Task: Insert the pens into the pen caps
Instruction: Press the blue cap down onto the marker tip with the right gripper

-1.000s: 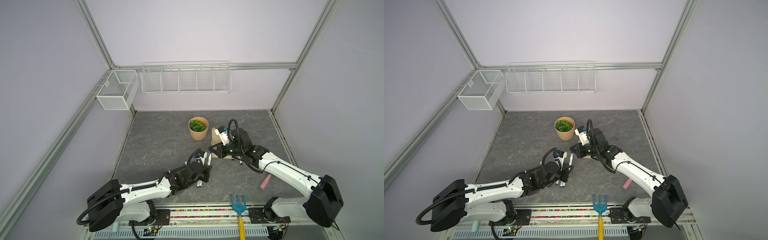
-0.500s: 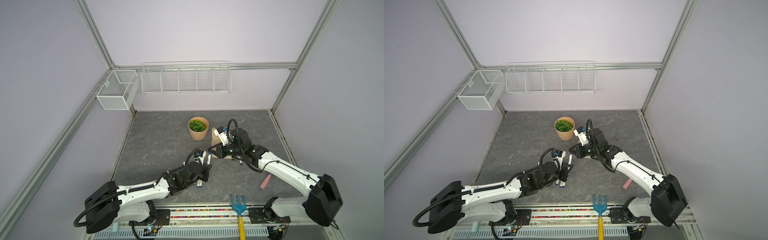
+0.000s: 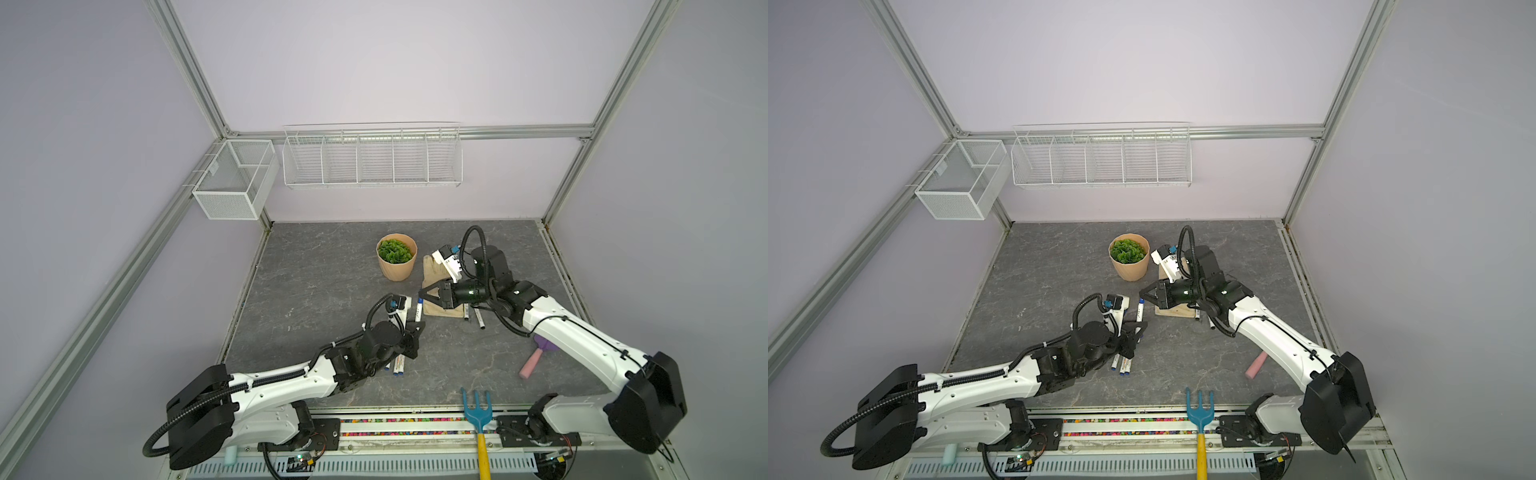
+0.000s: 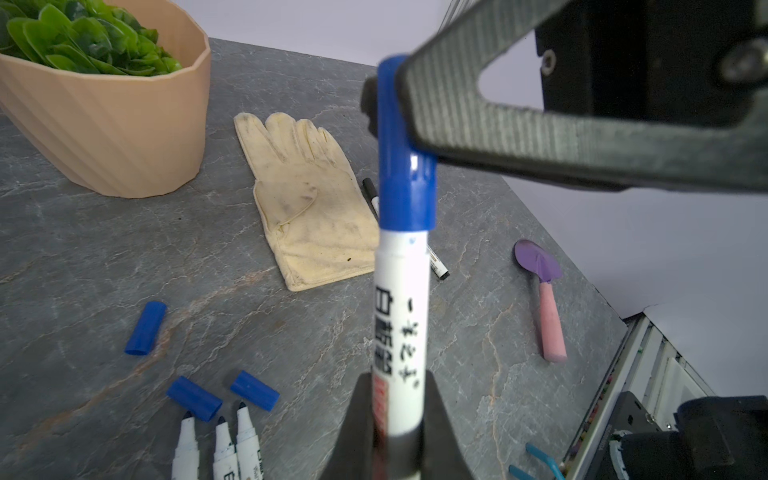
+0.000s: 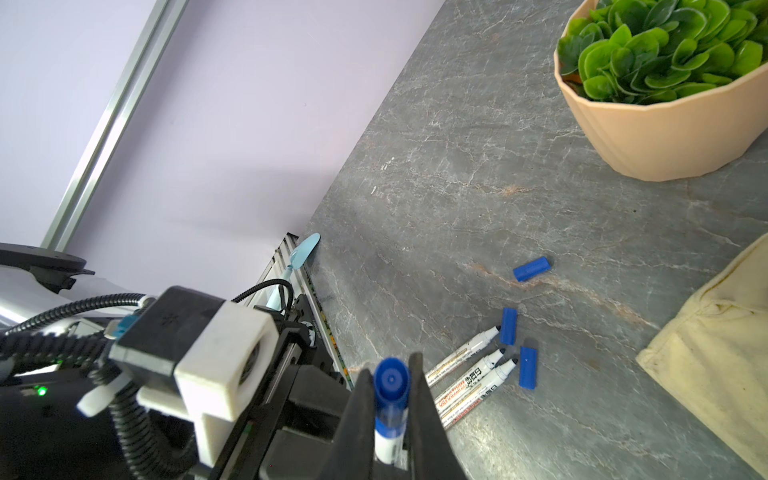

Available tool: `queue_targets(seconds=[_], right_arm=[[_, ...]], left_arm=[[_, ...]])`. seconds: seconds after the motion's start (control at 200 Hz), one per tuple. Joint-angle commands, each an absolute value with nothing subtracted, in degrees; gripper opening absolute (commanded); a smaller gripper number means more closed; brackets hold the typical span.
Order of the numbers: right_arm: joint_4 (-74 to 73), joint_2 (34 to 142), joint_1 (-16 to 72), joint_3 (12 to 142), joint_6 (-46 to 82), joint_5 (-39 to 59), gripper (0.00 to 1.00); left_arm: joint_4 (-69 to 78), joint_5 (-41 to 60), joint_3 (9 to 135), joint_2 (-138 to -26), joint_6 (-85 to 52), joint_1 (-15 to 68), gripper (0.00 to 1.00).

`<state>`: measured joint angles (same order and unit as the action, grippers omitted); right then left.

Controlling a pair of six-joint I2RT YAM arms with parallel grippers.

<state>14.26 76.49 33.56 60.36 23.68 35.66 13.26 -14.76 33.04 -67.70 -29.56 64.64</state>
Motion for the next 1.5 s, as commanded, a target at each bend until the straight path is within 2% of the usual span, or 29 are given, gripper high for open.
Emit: queue_targets(seconds=[0.0, 0.355, 0.625, 1.03, 1.494], right_arm=[[28.62, 76.15, 34.31, 60.49, 21.07, 43.91, 0.07], [37.78, 79.56, 35.49, 60.6, 17.35, 45.69, 0.07], [45.55, 85.38, 40.59, 63.35, 12.39, 33.65, 0.07], [44.07, 88.33, 41.64, 61.99, 10.65, 30.21, 0.07], [42.67, 85.8, 43.21, 60.78, 10.13, 25.27, 0.07]], left_arm=[[14.88, -20.25, 35.93, -66.97, -29.3, 62.93, 0.0], [14.09, -18.21, 36.39, -68.48, -28.92, 62.93, 0.0], [15.82, -17.77, 39.37, -70.11, -26.64, 62.85, 0.0], [22.83, -10.82, 45.46, -66.27, -26.74, 57.1, 0.0], [18.11, -6.93, 49.05, -69.17, -28.78, 56.23, 0.0]])
